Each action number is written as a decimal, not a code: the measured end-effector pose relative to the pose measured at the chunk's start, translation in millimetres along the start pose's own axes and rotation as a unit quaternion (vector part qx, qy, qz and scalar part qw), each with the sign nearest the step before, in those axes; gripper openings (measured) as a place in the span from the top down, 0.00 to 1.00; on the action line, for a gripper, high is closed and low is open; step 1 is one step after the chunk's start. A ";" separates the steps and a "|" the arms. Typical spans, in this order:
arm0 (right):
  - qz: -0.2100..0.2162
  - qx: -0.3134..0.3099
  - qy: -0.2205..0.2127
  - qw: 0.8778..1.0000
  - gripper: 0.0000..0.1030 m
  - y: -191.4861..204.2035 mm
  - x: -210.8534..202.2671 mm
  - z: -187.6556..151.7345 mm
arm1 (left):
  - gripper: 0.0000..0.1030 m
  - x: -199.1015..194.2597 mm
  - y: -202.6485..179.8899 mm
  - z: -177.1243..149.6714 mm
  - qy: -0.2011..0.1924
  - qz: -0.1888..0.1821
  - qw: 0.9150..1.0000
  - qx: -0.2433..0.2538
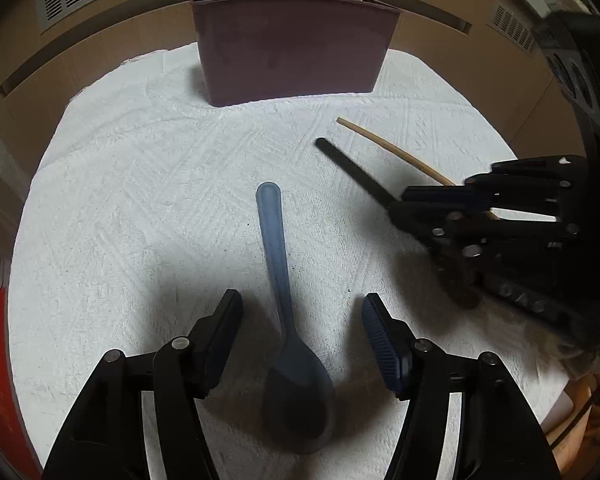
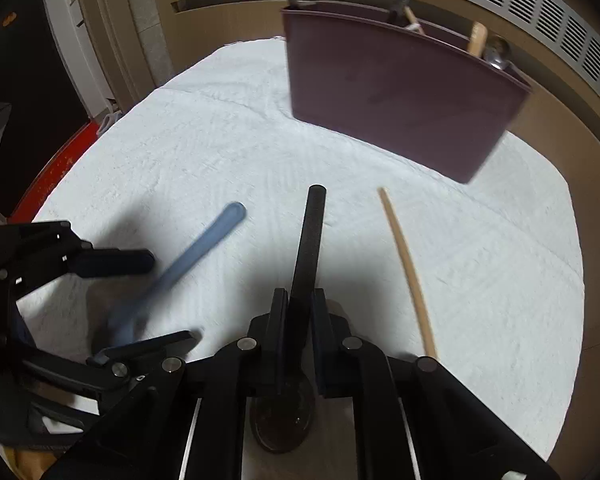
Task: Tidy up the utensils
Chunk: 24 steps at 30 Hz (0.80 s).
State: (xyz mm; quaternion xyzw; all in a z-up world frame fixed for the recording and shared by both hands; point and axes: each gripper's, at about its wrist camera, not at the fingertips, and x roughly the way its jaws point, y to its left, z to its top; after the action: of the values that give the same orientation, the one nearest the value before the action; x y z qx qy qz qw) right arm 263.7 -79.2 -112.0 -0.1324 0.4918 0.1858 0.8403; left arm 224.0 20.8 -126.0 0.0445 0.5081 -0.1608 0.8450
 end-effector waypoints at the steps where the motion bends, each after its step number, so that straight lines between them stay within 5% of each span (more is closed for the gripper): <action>1: 0.001 0.003 0.000 1.000 0.90 -3.8 -0.9 -2.0 | 0.37 0.5 -1.3 0.5 0.002 0.001 1.000 0.000; 17: -0.005 0.001 0.011 1.000 0.88 -6.5 16.4 21.7 | 0.37 -2.0 5.7 3.1 0.012 -0.011 0.999 -0.032; 24: 0.019 0.004 -0.035 0.999 0.89 -21.4 -18.3 3.0 | 0.38 -2.5 21.2 15.5 0.034 -0.033 0.995 -0.083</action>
State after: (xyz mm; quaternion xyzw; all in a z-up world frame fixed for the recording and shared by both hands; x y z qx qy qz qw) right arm 267.3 -100.4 -93.6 -0.1125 0.4656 0.2043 0.8537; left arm 242.8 37.6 -118.2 -0.0374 0.5496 -0.1441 0.8221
